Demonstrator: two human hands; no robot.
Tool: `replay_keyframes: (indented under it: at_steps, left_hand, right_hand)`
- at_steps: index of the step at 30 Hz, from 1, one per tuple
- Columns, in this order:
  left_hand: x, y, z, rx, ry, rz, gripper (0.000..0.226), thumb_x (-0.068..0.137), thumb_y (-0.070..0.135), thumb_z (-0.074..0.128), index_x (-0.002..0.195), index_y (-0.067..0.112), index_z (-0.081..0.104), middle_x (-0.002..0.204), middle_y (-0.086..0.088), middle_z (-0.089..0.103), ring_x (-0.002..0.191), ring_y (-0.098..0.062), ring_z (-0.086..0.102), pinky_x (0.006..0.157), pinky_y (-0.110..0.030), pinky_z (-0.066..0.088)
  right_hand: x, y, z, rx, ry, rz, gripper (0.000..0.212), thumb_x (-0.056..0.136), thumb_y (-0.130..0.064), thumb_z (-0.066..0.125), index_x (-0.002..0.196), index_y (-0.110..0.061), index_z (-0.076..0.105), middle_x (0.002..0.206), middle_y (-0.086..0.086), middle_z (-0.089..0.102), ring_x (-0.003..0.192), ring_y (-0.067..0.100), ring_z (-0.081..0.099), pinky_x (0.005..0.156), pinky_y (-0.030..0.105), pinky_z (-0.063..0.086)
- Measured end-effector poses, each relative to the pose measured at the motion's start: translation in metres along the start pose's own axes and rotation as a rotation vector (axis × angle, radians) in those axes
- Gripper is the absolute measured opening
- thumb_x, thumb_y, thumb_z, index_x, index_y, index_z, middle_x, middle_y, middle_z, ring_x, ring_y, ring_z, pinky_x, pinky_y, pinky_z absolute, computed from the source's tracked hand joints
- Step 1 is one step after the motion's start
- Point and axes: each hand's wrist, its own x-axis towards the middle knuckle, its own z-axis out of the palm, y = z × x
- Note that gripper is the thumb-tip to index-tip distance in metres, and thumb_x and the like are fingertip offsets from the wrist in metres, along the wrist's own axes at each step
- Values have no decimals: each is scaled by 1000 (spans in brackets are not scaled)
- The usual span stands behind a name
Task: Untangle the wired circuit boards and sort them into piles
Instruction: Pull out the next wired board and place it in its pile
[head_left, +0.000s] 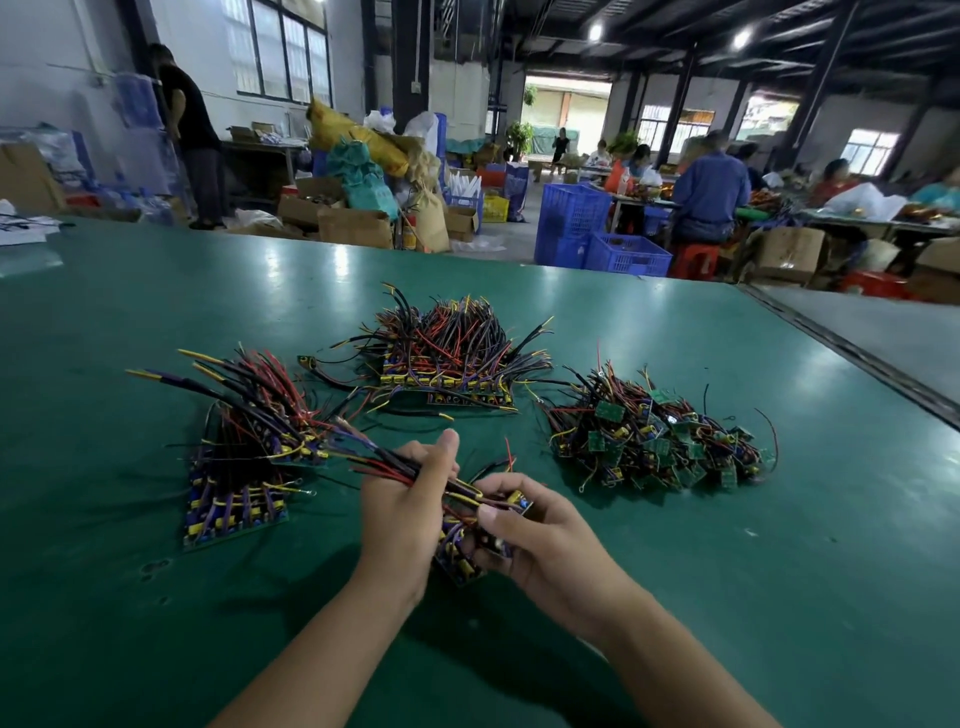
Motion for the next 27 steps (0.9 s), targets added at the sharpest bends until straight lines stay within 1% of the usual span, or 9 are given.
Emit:
replay_keyframes:
  at_steps: [4, 8, 10, 14, 17, 18, 22, 25, 27]
  left_hand:
    - [1, -7, -2, 35, -38, 76, 38, 82, 43, 70, 59, 15, 59, 58, 6, 62, 59, -7, 59, 65, -22, 48]
    - [6, -20, -14, 205, -189, 107, 57, 86, 66, 38, 85, 15, 64, 78, -5, 62, 66, -10, 54, 65, -27, 45]
    - [9, -24, -15, 260, -205, 80, 50, 89, 63, 30, 99, 24, 59, 91, 0, 61, 75, -5, 54, 70, -31, 45]
    - [12, -27, -13, 338, -215, 30, 42, 92, 65, 30, 99, 30, 54, 95, 6, 60, 84, -5, 56, 75, -28, 46]
    - [12, -26, -15, 361, -239, 22, 40, 83, 62, 35, 97, 30, 54, 97, 6, 60, 81, 5, 56, 76, -28, 46]
    - [11, -25, -15, 353, -244, 20, 40, 82, 62, 38, 97, 28, 54, 97, 6, 61, 81, 7, 56, 75, -26, 45]
    - [12, -25, -14, 335, -267, 14, 37, 88, 61, 49, 96, 26, 56, 98, 4, 62, 85, 1, 57, 76, -24, 43]
    - [13, -26, -16, 337, -270, 4, 34, 84, 57, 47, 98, 27, 57, 101, 6, 62, 90, 1, 57, 80, -25, 43]
    - [13, -26, -15, 339, -262, -7, 34, 83, 57, 47, 97, 28, 57, 101, 6, 61, 93, -2, 57, 82, -27, 44]
  right_hand:
    - [1, -1, -3, -23, 78, -53, 18, 82, 2, 68, 86, -15, 70, 89, 15, 65, 70, 23, 64, 66, 30, 55]
    - [5, -15, -18, 53, 228, -150, 16, 72, 2, 71, 82, -10, 69, 88, 17, 62, 71, 26, 63, 64, 28, 56]
    - [10, -28, -34, 30, 356, -241, 16, 75, 5, 69, 81, -9, 69, 85, 16, 60, 73, 27, 62, 64, 27, 57]
    - [19, -64, -73, -275, 636, -502, 22, 86, 6, 65, 85, -16, 65, 85, 12, 68, 69, 21, 71, 65, 25, 58]
    - [19, -88, -109, -660, 850, -600, 27, 86, -5, 70, 85, -32, 63, 87, 10, 71, 75, 23, 72, 69, 37, 58]
    - [18, -94, -120, -758, 901, -604, 25, 86, -10, 70, 85, -34, 63, 87, 8, 71, 77, 25, 71, 69, 40, 56]
    - [20, -110, -157, -1006, 1104, -608, 14, 88, -21, 68, 99, -30, 64, 85, 2, 66, 73, 20, 60, 62, 23, 43]
    - [22, -113, -175, -1177, 1101, -541, 17, 90, -17, 67, 108, -16, 66, 92, 9, 67, 78, 21, 56, 75, 28, 45]
    - [24, -110, -182, -1301, 1074, -434, 19, 90, -16, 66, 108, -10, 67, 95, 15, 70, 75, 24, 55, 76, 33, 46]
